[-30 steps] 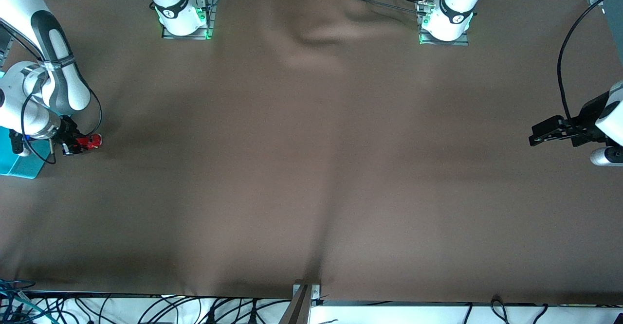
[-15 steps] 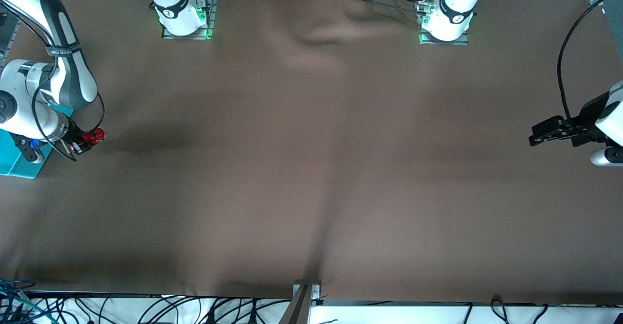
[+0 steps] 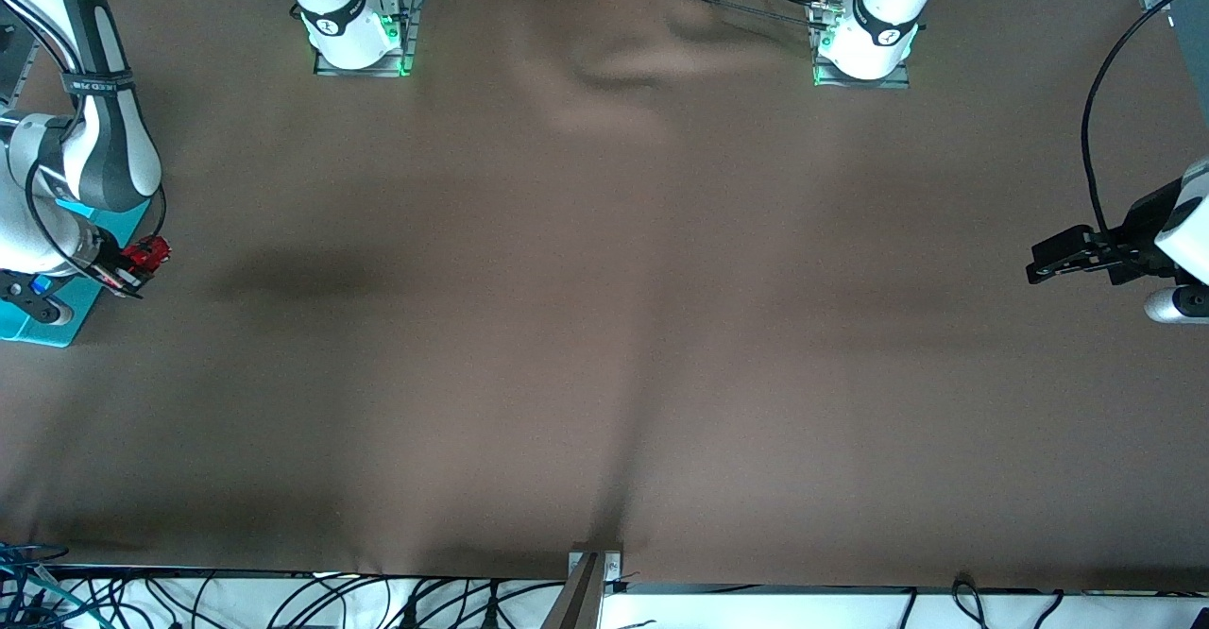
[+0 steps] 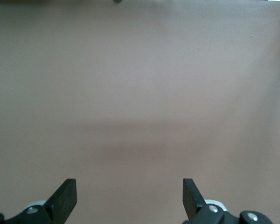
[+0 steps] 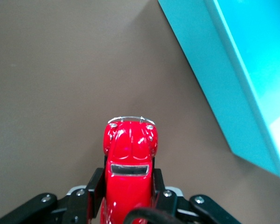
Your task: Wind red beetle toy and store in blue box
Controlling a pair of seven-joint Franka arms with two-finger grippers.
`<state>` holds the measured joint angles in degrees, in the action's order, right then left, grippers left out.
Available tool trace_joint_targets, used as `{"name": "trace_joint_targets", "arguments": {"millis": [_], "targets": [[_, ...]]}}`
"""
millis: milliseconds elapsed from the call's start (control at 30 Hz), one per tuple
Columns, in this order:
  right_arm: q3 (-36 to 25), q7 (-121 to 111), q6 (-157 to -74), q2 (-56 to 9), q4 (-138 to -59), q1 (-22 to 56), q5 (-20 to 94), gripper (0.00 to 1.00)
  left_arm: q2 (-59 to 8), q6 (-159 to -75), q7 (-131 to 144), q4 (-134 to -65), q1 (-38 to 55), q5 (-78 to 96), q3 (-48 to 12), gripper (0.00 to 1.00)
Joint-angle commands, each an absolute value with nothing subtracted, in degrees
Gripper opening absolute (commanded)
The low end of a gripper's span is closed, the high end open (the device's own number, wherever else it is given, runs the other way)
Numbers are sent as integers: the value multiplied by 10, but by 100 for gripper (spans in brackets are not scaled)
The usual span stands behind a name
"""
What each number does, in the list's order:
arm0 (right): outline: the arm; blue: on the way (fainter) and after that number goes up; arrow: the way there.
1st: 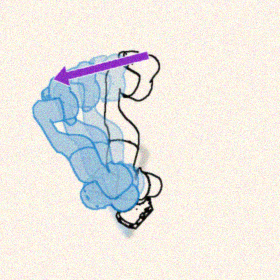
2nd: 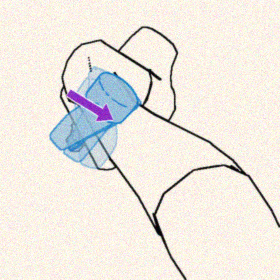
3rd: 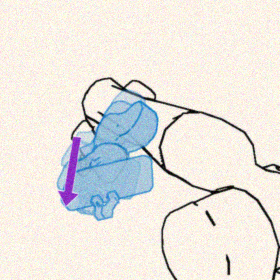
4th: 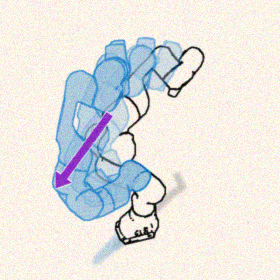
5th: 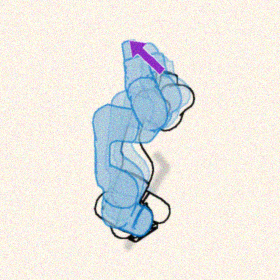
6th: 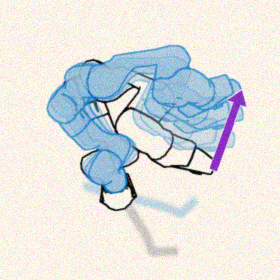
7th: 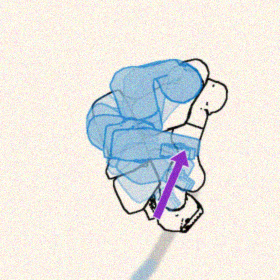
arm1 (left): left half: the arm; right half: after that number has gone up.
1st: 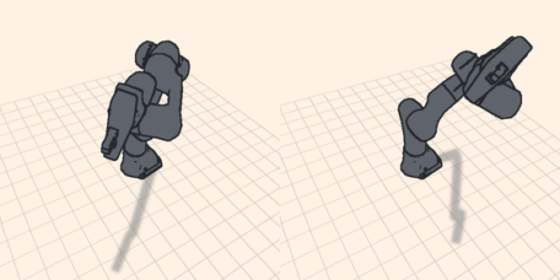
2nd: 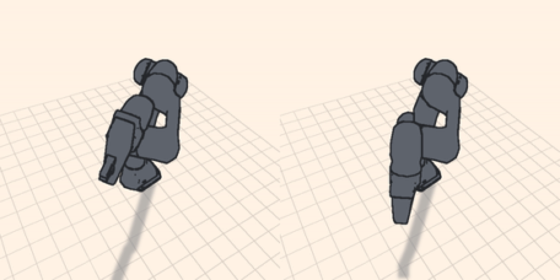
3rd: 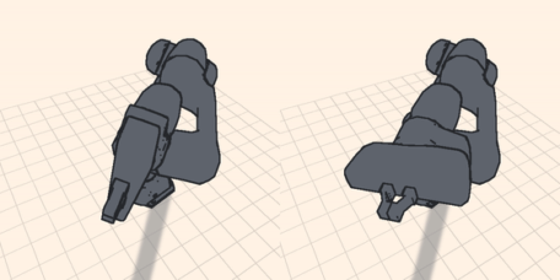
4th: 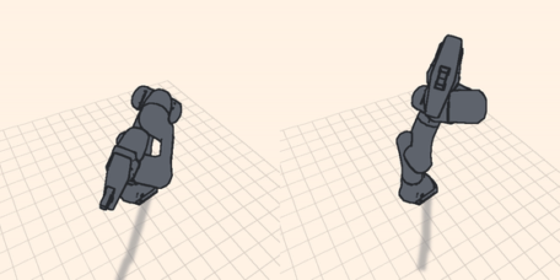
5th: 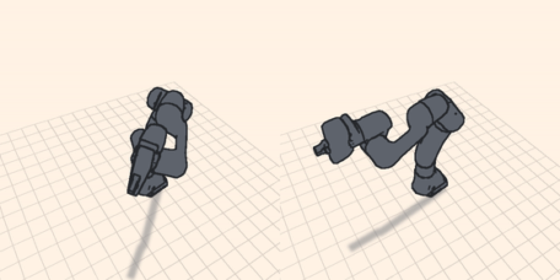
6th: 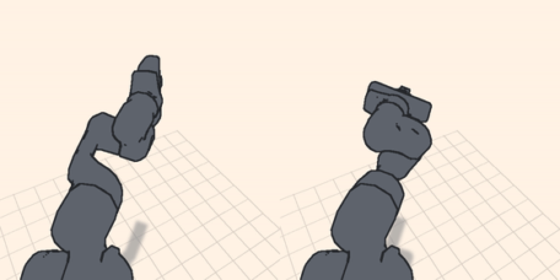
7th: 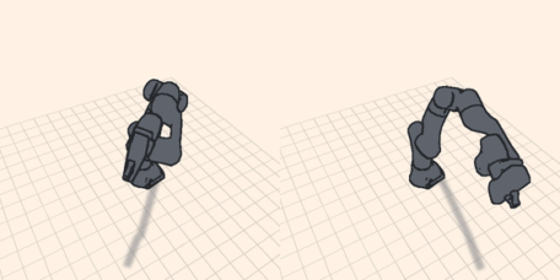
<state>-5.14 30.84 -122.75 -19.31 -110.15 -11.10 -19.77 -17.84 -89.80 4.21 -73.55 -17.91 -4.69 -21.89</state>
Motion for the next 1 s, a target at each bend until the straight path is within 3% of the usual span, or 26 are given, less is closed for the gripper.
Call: {"name": "trace_joint_targets", "arguments": {"millis": [0, 400, 967], "targets": [[-66, 251, -1216, -185, -1091, -113, -210, 0, -183, -892, 30, -725, -181, -41, -220, 100], [-97, 134, -1223, -192, -1062, -136, -210, 0, -184, -892, 30, -725, -182, -41, -220, 100], [-98, 28, -1271, -227, -1041, -235, -201, 0, -183, -892, 30, -725, -181, -41, -220, 100]]}}
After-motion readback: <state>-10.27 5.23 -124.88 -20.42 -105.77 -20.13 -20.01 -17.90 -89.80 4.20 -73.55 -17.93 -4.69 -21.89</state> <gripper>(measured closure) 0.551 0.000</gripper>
